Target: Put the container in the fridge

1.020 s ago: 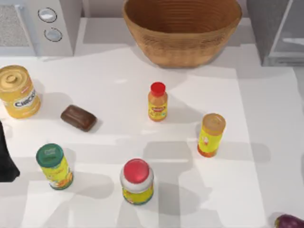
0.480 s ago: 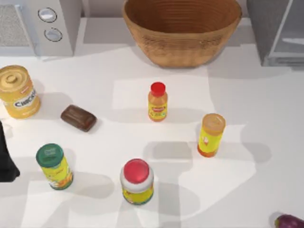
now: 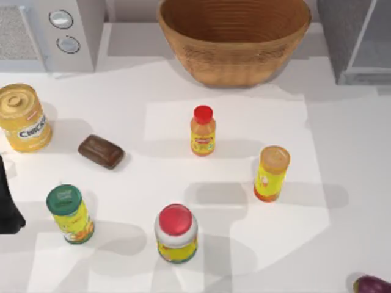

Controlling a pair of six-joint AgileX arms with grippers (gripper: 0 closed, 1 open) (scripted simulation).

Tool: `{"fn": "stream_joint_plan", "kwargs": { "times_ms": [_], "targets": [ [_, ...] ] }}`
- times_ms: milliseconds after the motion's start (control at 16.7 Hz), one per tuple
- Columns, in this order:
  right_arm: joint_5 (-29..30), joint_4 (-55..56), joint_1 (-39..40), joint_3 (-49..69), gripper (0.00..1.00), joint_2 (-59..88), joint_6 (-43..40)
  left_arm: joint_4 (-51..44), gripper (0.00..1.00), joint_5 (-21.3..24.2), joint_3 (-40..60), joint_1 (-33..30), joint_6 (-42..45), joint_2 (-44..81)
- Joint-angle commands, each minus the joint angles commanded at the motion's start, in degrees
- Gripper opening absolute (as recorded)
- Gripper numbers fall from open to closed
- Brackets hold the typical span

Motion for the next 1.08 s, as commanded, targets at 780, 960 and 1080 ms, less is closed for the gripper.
{"fn": "stream_joint_plan", "kwargs": {
  "times_ms": [780,960,1080],
  "targets": [
    [2.98,-13.72,2.77,28.89,0.01,15.12,-0.16,0.00,1.00,0.00,0.00,0.00,0.00,0.00],
    [3.00,-13.85,2.81,29.05,0.01,15.22,-0.15,0.00,1.00,0.00,0.00,0.00,0.00,0.00],
    [3.00,-13.85,2.81,29.05,0.08,15.22,-0.15,0.00,1.00,0.00,0.00,0.00,0.00,0.00]
  ]
}}
